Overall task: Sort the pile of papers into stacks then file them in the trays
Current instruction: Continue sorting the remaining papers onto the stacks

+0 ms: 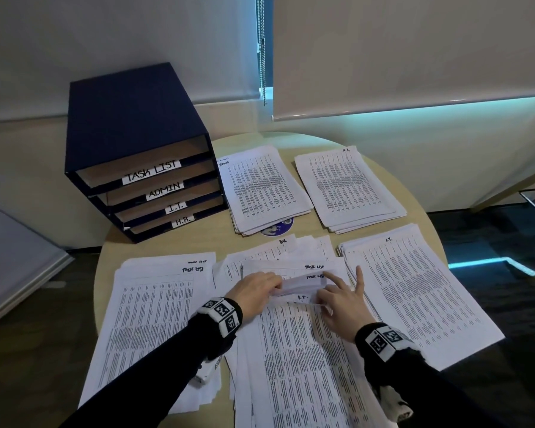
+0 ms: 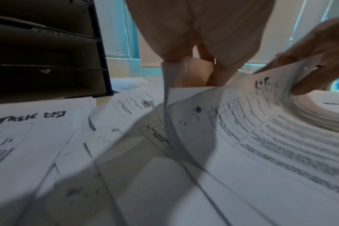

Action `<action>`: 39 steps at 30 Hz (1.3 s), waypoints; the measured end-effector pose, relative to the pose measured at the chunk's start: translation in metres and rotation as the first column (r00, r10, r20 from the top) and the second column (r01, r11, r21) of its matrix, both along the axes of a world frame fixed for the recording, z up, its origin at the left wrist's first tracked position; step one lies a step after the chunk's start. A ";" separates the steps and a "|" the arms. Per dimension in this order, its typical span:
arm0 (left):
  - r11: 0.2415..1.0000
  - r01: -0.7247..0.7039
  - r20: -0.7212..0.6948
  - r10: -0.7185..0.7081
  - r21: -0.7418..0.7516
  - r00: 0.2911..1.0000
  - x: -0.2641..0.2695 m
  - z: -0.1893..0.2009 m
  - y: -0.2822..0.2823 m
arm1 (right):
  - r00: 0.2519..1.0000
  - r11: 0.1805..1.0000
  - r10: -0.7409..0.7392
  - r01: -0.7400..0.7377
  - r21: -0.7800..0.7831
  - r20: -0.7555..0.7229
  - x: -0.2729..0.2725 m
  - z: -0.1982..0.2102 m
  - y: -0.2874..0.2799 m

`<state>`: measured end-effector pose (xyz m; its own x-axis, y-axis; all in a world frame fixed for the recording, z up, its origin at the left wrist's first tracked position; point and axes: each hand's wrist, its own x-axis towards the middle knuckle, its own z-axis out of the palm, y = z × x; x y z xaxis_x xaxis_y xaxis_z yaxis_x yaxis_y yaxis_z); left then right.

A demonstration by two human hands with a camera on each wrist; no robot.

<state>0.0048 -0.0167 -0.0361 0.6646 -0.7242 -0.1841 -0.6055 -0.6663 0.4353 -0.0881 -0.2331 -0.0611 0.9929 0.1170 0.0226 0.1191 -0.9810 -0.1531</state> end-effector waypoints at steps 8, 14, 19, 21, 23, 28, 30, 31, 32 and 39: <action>0.949 -0.231 -0.220 0.278 0.214 0.935 0.022 0.006 -0.016 | 0.991 1.000 0.016 -0.015 0.004 -0.130 0.012 0.004 0.006; 0.968 -0.179 0.162 0.151 0.176 0.975 0.010 -0.002 -0.011 | 0.998 0.997 0.029 -0.033 -0.071 -0.051 0.013 0.006 0.006; 0.971 -0.191 0.219 0.157 0.146 0.963 0.009 -0.016 0.003 | 0.995 0.990 0.071 -0.079 -0.117 -0.076 0.019 0.013 0.009; 0.966 -0.178 0.095 0.163 0.186 0.982 0.013 -0.019 0.008 | 0.992 0.987 0.075 -0.088 -0.132 -0.100 0.022 0.014 0.010; 0.959 -0.172 0.081 0.158 0.227 0.984 0.018 -0.018 0.012 | 0.990 0.991 0.076 -0.088 -0.102 -0.120 0.024 0.015 0.010; 0.984 -0.150 0.059 0.145 0.097 0.988 0.020 0.004 0.008 | 0.989 0.990 0.082 -0.095 -0.100 -0.125 0.028 0.017 0.014; 0.984 -0.175 -0.080 0.172 -0.023 0.982 0.017 0.011 0.008 | 0.988 0.988 0.082 -0.097 -0.117 -0.129 0.030 0.017 0.014; 0.979 -0.185 -0.141 0.172 -0.083 0.975 0.015 0.012 0.008 | 0.986 0.987 0.083 -0.102 -0.122 -0.147 0.031 0.019 0.013; 0.976 -0.186 -0.191 0.162 -0.116 0.968 0.013 0.013 0.009 | 0.983 0.987 0.083 -0.103 -0.121 -0.166 0.033 0.021 0.013; 0.989 -0.139 -0.289 0.145 0.042 0.946 0.007 0.002 0.024 | 0.932 0.982 0.184 -0.187 0.020 -0.312 0.033 0.032 0.019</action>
<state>0.0119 0.0072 -0.0343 0.6753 -0.6206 -0.3986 -0.3534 -0.7466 0.5637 -0.0553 -0.2139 -0.0293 0.9105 0.2983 -0.2863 0.2470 -0.9477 -0.2021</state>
